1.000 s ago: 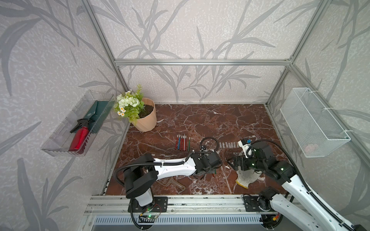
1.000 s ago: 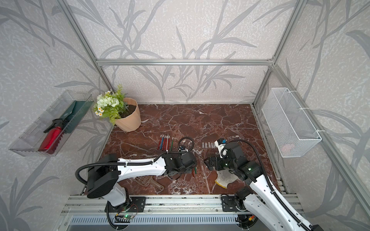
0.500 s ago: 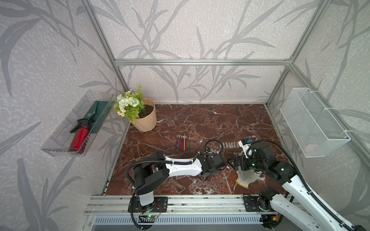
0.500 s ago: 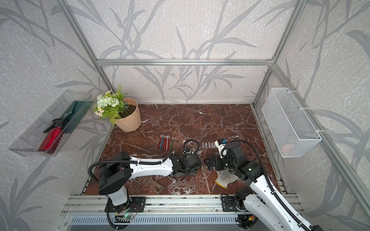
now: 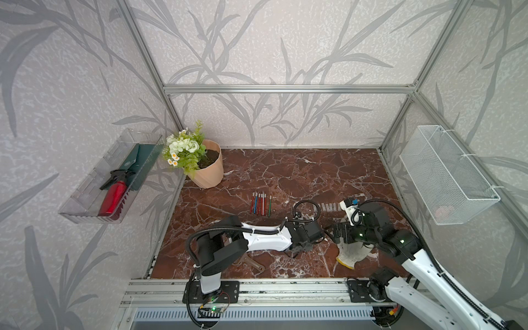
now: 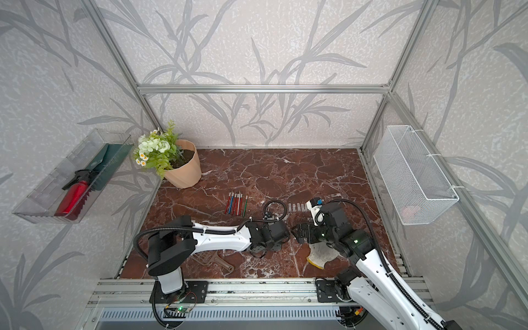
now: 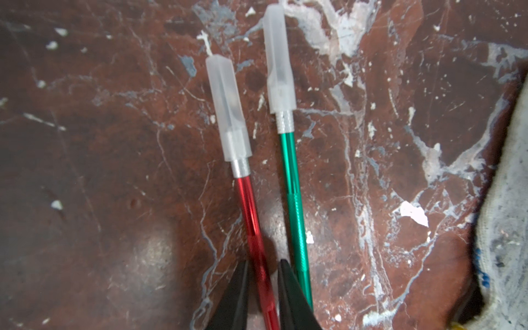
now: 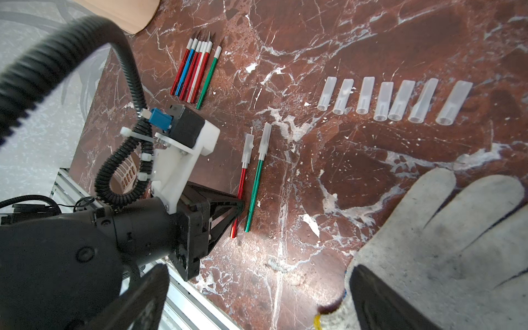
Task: Remove protective caps from carving knives
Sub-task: Pick up the carving knife from the center of the board.
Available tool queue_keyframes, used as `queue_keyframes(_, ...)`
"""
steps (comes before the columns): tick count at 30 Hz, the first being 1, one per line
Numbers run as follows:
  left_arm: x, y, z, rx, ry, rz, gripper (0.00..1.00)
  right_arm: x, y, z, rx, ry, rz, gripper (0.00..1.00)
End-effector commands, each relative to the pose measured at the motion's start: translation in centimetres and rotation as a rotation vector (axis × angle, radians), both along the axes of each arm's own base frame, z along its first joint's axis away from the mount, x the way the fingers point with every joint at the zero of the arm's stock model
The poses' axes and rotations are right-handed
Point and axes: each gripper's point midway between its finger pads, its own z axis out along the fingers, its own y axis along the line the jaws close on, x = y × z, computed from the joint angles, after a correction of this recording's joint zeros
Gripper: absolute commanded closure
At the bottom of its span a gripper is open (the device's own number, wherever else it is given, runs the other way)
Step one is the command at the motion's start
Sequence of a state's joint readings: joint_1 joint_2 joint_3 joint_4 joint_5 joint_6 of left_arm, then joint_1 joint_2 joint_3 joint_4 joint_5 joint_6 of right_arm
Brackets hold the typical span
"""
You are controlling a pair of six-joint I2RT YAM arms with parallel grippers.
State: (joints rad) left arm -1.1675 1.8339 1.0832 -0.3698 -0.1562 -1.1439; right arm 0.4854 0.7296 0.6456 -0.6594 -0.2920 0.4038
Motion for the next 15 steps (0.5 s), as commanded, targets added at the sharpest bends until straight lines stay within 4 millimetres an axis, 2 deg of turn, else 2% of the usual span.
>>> queue_keyframes(1,0.5,0.9,-0.5,0.046,-0.006,0.017,0.81,0.0,-0.1,-0.5,-0.015,0.013,-0.004,0.01)
queue_keyframes(7,0.8,2.6,-0.4,0.082,0.009,0.021,0.9,0.8,-0.1,-0.8,-0.024,0.0,-0.021,0.0)
queue_keyframes(12,1.4,4.7,-0.9,0.107,0.043,-0.004,0.91,2.2,0.4,-0.8,0.014,-0.041,-0.058,0.0)
queue_keyframes(15,1.9,4.6,-1.0,0.073,0.042,-0.063,0.91,3.1,0.7,-0.7,0.044,-0.055,-0.085,0.0)
